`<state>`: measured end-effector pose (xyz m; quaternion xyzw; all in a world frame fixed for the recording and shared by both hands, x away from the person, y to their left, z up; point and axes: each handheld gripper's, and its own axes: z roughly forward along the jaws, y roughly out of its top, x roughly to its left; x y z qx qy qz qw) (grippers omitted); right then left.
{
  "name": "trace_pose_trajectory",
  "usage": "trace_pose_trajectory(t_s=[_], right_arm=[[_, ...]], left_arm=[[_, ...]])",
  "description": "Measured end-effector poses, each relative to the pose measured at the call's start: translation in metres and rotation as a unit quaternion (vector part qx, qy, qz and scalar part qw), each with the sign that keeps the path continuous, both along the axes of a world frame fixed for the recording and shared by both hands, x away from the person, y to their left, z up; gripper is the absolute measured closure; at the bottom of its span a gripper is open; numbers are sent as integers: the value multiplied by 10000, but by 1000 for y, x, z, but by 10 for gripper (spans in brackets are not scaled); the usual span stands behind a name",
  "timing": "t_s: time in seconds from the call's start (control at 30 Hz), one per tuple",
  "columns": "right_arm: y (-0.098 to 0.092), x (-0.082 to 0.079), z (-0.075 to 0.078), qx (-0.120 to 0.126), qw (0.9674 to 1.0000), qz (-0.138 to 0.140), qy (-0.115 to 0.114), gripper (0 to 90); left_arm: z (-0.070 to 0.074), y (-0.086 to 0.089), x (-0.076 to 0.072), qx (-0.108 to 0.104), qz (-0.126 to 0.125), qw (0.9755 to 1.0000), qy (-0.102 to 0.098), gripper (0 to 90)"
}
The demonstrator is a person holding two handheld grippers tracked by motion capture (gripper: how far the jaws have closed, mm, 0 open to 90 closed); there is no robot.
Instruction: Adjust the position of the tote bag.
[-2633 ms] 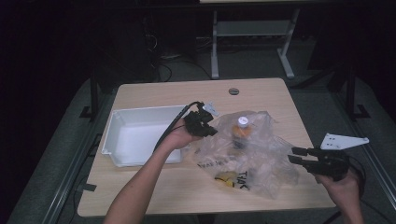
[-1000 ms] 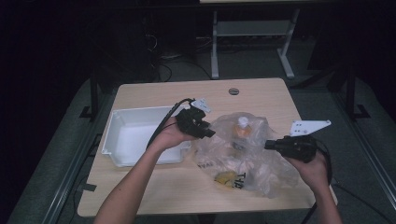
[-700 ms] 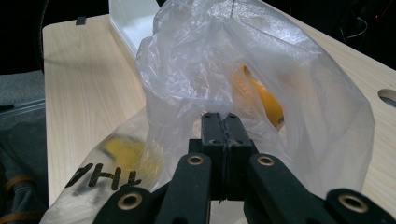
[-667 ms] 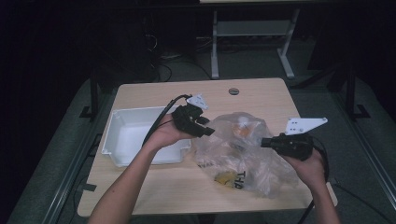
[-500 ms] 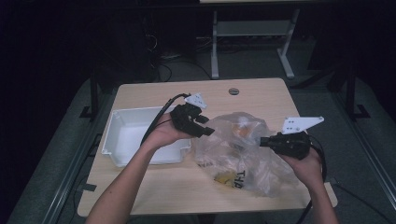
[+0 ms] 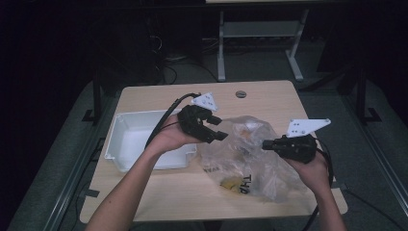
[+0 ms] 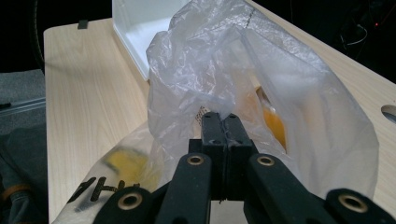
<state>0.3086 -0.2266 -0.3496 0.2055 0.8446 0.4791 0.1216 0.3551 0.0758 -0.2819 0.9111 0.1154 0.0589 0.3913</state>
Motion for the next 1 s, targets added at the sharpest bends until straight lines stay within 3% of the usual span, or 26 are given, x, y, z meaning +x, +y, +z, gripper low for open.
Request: trace_pose_trajectory(t_s=[0.27,0.5,0.63,0.73,0.87,1.0], right_arm=[[8,-1,8,-9,9999,74,-68,892],[12,-3,13,18,9997,170,-146,892],[13,-4,13,43,9997,227,-127,892],[12,-5,12,54,9997,241,-81,892],[11,-6,11,54,9996,271,-46,886],[8,-7,10,89,9997,238,34,802]], left_arm=[[-1,-28,-11,-107,-372,9992,68,377],[-17,-49,-13,60,-513,9987,45,341],[-28,-56,-12,138,-565,9983,47,471],[-36,-58,-11,91,-647,9977,170,641],[-40,-57,-9,81,-655,9977,151,832],[-42,-51,-5,10,-504,9986,150,876]])
